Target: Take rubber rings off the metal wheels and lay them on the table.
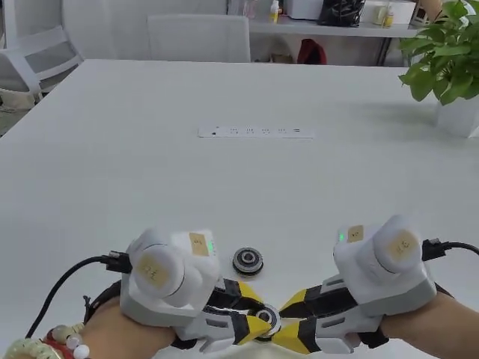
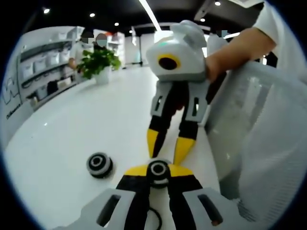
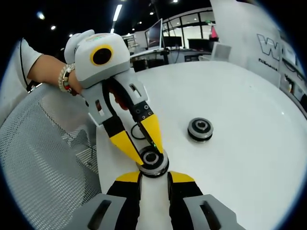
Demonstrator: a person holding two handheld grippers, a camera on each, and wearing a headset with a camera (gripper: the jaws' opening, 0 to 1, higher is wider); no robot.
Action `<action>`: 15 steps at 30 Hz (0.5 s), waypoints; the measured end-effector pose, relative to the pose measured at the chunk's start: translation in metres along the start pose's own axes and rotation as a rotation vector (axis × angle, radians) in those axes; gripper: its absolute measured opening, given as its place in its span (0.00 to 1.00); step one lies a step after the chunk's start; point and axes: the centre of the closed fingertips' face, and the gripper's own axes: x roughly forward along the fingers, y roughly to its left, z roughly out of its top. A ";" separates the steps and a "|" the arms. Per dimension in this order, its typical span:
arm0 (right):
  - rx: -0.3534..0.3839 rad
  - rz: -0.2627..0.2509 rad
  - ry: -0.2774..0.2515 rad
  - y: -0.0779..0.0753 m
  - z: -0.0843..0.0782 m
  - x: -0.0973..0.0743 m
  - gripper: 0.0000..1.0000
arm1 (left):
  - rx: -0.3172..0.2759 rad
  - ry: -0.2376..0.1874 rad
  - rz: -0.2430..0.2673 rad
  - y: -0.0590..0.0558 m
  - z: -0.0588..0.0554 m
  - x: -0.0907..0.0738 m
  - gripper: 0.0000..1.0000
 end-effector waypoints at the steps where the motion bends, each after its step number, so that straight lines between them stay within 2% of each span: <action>1: -0.003 0.000 0.001 0.000 0.000 0.000 0.19 | -0.001 -0.003 0.000 0.000 0.000 0.000 0.15; 13: -0.010 0.010 0.008 0.001 -0.001 0.000 0.13 | -0.005 -0.016 0.002 -0.001 0.000 -0.002 0.15; 14: -0.009 0.011 0.013 0.001 -0.002 -0.001 0.12 | -0.005 -0.017 0.002 -0.001 0.000 -0.001 0.15; 15: -0.014 0.007 0.018 0.001 -0.003 -0.001 0.07 | -0.007 -0.018 0.002 -0.001 0.000 -0.002 0.15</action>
